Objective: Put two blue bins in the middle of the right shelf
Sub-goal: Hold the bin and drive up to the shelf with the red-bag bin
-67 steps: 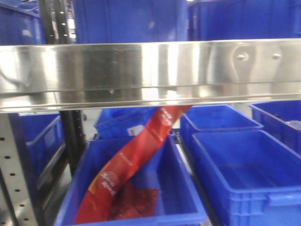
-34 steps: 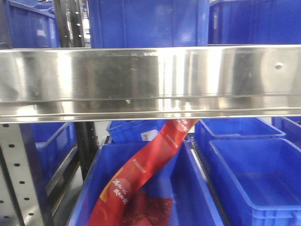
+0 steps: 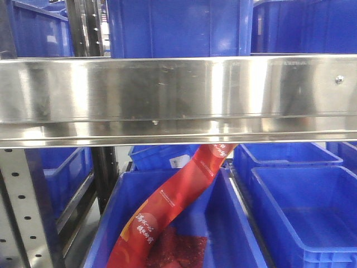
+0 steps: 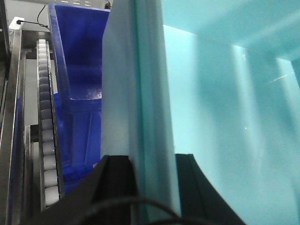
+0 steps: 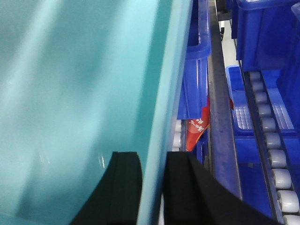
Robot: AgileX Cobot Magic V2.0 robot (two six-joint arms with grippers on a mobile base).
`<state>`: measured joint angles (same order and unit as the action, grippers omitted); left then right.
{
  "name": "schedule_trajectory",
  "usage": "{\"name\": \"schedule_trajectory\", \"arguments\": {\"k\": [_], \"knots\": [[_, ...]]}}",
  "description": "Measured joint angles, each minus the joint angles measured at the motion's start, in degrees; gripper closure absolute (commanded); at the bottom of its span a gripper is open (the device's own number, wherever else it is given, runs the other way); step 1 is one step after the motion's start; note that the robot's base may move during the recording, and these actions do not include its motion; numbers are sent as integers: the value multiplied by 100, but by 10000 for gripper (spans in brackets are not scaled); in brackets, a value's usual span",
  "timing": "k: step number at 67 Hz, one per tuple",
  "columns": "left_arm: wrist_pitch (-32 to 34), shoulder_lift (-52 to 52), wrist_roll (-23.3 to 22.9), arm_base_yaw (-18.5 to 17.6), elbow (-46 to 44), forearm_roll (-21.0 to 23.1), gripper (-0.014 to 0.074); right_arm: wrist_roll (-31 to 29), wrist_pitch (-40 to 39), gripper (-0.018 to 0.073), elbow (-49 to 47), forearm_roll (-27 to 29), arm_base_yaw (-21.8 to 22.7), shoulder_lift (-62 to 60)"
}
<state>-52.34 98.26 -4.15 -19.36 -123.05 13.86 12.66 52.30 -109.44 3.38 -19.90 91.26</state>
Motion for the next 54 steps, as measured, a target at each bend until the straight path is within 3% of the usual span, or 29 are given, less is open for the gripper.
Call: {"name": "schedule_trajectory", "arguments": {"k": [54], "knots": [[0, 0, 0, 0, 0, 0, 707, 0, 0, 721, 0, 0, 0, 0]]}}
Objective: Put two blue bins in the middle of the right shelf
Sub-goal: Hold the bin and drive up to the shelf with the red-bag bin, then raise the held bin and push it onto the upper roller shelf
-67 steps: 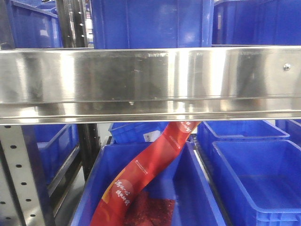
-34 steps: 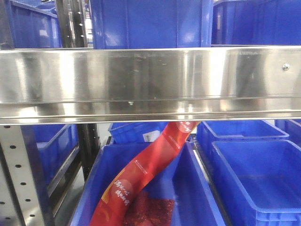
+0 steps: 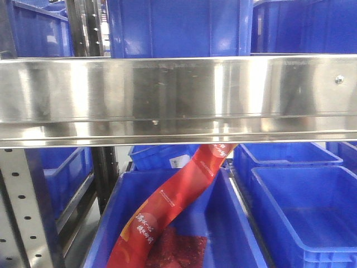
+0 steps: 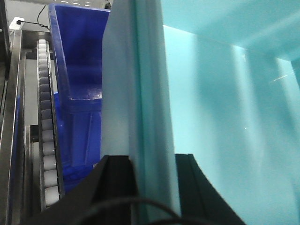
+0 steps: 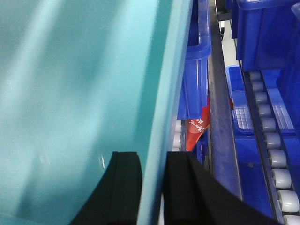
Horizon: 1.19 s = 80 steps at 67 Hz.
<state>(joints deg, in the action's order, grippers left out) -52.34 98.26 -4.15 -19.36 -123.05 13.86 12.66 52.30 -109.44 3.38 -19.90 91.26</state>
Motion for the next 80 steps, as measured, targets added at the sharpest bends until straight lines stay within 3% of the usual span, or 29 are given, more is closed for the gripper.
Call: {"name": "schedule_trajectory", "arguments": {"k": [31, 57, 80], "knots": [[-27, 0, 11, 0, 0, 17, 707, 0, 199, 721, -5, 5, 0, 0], [-1939, 0, -94, 0, 0, -42, 707, -329, 1649, 721, -13, 191, -21, 0], [-2086, 0, -83, -222, 214, -324, 707, -555, 1935, 721, -13, 95, -21, 12]]}}
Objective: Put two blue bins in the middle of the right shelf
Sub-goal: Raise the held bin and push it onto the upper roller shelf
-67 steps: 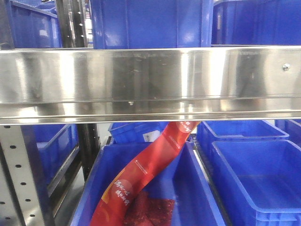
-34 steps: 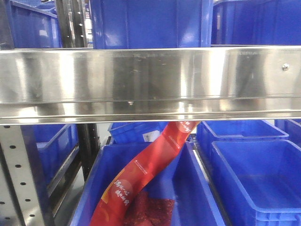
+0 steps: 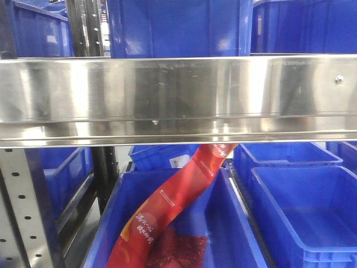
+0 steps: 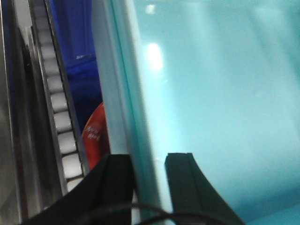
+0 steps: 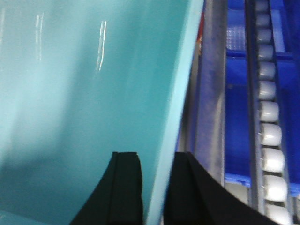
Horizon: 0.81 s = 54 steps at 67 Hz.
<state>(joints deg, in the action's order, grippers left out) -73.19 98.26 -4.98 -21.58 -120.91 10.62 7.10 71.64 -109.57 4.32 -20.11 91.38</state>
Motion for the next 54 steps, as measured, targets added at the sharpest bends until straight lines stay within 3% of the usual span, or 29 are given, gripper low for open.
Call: {"name": "schedule_trajectory", "arguments": {"k": [9, 35, 46, 49, 54], "knots": [[0, 0, 0, -195, 436, -353, 707, -124, 216, 721, 0, -65, 0, 169], [-56, 10, -21, -216, 1153, -691, 689, -287, 342, 721, 0, 101, 0, 801], [-56, 22, -62, -216, 1180, -711, 500, -292, 317, 694, 0, 91, 0, 831], [-56, 33, -62, -216, 1180, -711, 424, -301, 304, 652, 0, 78, 0, 834], [11, 33, -31, -238, 1180, -551, 288, -288, 228, 498, 0, 17, -11, 860]]}}
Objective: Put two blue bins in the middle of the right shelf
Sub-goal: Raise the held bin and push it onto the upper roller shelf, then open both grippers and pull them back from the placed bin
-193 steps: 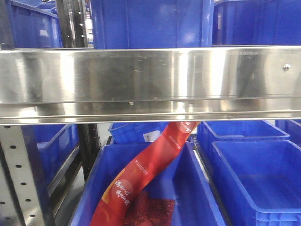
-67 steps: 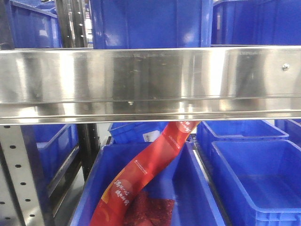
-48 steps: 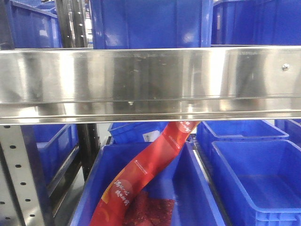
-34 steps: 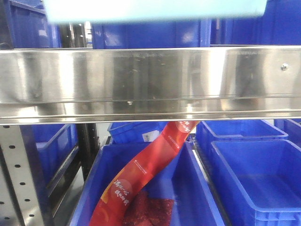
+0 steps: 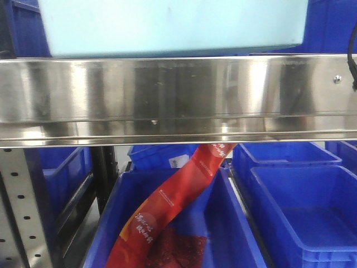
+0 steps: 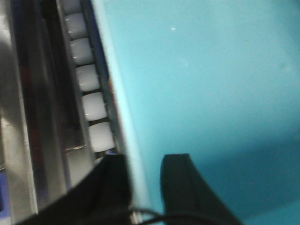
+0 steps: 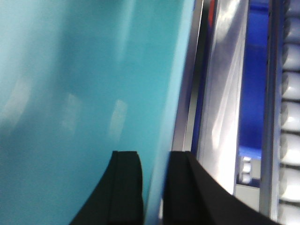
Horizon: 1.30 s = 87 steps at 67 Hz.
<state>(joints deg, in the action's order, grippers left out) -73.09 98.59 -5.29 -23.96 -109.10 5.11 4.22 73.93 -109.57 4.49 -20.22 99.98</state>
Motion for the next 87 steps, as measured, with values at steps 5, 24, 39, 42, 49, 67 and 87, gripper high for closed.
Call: {"name": "schedule_trajectory", "arguments": {"k": [5, 24, 39, 42, 49, 67, 87], "knots": [[-3, -10, 11, -40, 0, 158, 145, 0, -50, 297, 0, -3, 2, 20], [220, -56, 32, -105, -35, 396, -13, -25, -322, 0, -57, 97, -82, 5], [264, -397, 44, -105, -35, 319, 48, -25, -397, 21, -57, -79, -82, -586], [264, -512, 54, -105, -35, 235, 98, -25, -424, 58, -57, -79, -82, -791], [264, -832, 54, -105, -35, 16, 307, -25, -482, 251, -57, -95, -82, -1165], [275, -1641, 78, -105, 50, -563, 707, -35, -580, 720, 100, -629, -82, -1842], [1490, -2926, -27, -105, 2177, -626, 707, -35, -1853, 721, 2692, -788, -82, -2945]]}}
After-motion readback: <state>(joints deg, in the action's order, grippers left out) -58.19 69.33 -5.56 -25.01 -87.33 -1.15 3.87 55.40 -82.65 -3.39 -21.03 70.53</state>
